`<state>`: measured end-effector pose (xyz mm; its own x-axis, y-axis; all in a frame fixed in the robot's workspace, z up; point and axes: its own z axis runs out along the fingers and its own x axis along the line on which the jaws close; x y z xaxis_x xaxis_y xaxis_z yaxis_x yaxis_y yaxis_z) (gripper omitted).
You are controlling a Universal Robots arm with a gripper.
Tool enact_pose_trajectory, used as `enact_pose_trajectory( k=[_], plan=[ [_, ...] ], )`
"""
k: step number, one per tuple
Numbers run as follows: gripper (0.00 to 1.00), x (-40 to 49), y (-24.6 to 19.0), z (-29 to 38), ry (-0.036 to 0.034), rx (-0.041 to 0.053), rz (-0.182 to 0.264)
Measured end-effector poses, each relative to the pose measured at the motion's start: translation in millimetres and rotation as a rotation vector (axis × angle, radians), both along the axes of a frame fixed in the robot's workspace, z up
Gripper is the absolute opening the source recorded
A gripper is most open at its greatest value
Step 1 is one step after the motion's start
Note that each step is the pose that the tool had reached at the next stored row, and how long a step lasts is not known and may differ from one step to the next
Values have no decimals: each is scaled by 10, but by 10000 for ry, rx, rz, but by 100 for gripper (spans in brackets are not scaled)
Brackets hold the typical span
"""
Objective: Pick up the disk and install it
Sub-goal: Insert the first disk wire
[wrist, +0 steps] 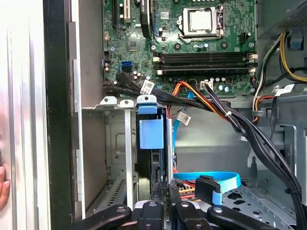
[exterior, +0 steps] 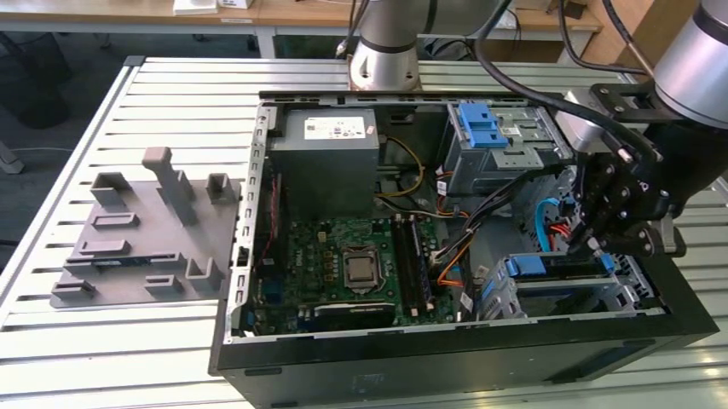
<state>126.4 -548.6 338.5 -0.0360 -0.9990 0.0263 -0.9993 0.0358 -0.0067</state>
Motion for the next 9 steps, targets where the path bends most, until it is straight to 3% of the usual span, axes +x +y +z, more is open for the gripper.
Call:
enact_pose_trajectory(
  k=[9],
  plan=[
    [16, 6, -27, -15, 2, -1, -20]
  ],
)
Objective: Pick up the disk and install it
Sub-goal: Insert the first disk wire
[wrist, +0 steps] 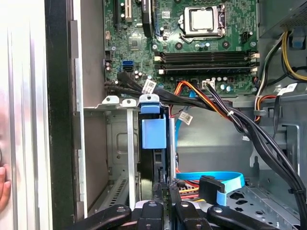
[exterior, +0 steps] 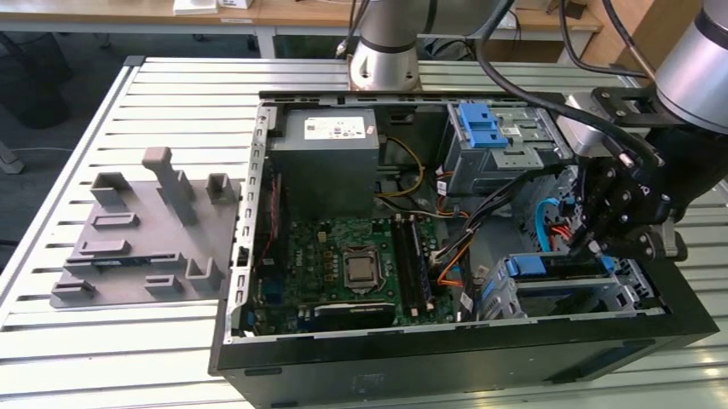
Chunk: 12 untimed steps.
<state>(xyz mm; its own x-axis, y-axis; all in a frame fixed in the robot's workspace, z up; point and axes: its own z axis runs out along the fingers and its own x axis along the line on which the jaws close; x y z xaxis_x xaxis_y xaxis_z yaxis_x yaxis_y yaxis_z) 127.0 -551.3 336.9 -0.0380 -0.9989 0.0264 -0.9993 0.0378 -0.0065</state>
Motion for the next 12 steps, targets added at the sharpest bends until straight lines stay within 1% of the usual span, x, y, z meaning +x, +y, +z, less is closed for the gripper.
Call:
enact_pose_trajectory(
  k=[4, 12],
  plan=[
    [16, 2, -10, -5, 0, 1, -15],
    [16, 17, -12, -19, 22, 0, -27]
  ],
)
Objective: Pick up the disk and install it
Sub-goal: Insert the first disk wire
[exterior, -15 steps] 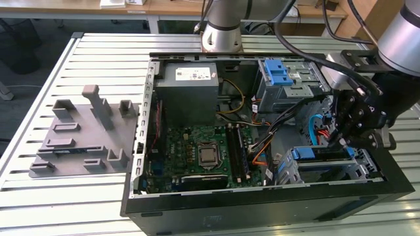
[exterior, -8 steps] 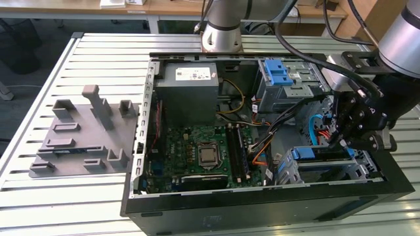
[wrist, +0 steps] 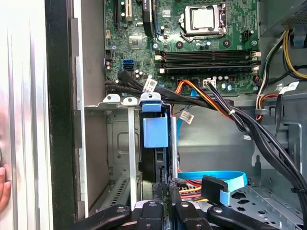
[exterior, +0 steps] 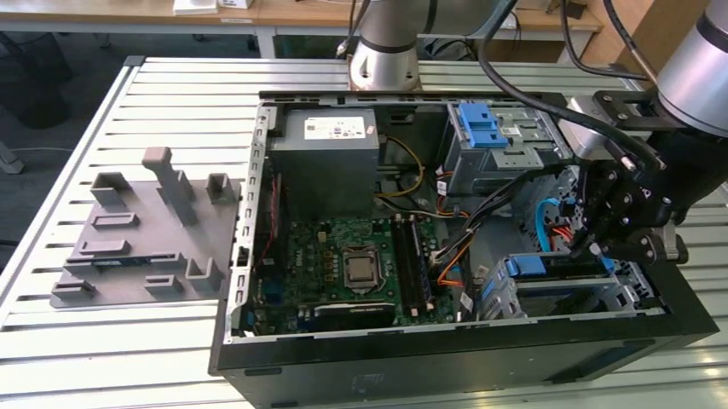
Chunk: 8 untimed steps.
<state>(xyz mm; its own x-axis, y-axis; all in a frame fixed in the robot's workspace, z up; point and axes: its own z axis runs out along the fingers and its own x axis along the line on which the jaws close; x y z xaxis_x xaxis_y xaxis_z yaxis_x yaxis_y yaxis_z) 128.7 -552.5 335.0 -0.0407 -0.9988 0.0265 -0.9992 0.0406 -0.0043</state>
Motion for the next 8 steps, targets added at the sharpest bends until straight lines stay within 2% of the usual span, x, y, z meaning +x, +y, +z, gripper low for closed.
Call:
enact_pose_trajectory(
  k=[8],
  plan=[
    [16, 11, 0, -9, 13, 0, 0]
  ],
)
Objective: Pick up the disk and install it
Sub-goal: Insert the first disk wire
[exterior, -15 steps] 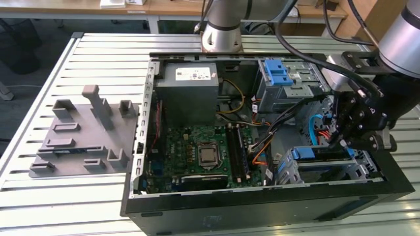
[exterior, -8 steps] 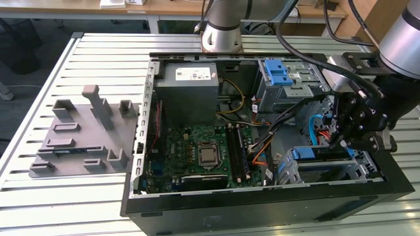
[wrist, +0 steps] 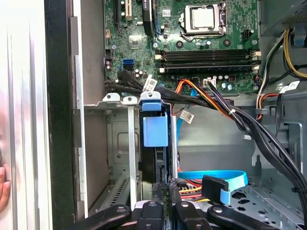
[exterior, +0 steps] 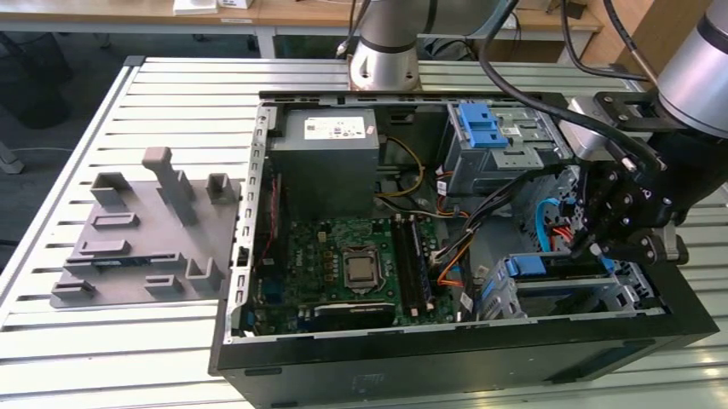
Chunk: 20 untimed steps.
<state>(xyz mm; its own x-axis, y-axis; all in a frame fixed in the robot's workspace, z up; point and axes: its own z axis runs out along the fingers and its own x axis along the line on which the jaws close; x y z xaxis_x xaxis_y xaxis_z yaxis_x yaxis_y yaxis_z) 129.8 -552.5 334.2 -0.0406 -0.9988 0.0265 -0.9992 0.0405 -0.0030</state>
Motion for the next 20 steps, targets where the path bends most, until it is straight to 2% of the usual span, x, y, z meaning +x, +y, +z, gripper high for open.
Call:
enact_pose_trajectory(
  k=[20],
  plan=[
    [16, 8, 0, -48, 30, -1, 0]
  ],
)
